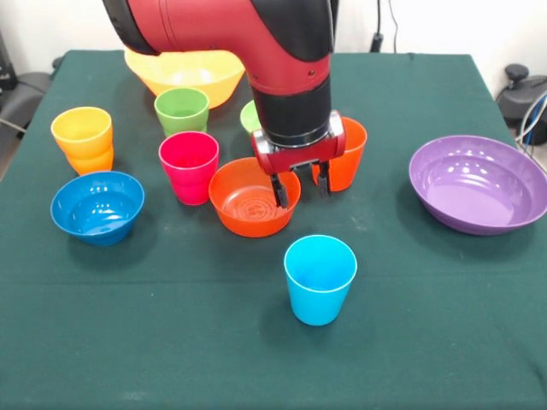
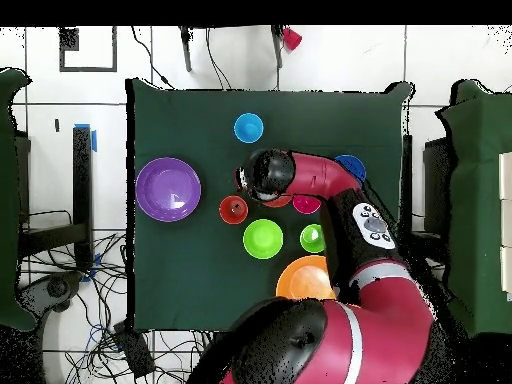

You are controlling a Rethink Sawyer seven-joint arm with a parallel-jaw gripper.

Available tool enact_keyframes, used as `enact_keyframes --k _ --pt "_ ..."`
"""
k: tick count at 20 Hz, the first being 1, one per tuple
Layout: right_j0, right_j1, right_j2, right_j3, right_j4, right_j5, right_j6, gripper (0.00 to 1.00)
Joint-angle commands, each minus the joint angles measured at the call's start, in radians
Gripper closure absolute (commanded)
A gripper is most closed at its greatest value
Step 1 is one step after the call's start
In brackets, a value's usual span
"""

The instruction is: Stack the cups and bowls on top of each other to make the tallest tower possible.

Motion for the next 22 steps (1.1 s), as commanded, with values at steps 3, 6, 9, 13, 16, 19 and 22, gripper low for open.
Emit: enact_keyframes --k 3,6,9,13,16,19,22 --pt "0.019 -0.024 0.039 -0.017 -0.045 0.092 -0.035 0.0" --pt "0.026 -0.041 0.026 -0.003 -0.05 0.115 -0.03 0.0" --pt "0.055 -0.058 -0.017 -0.032 -0.101 0.1 -0.034 0.0" --pt "0.086 -0.018 -0.052 -0.096 -0.146 0.035 -0.011 0.0" --pt "0.103 0.006 -0.065 -0.125 -0.164 -0.001 0.006 0.0" --pt "0.126 0.015 -0.089 -0.139 -0.179 -0.028 0.045 0.0" --pt "0.147 0.022 -0.113 -0.147 -0.197 -0.051 0.073 0.0"
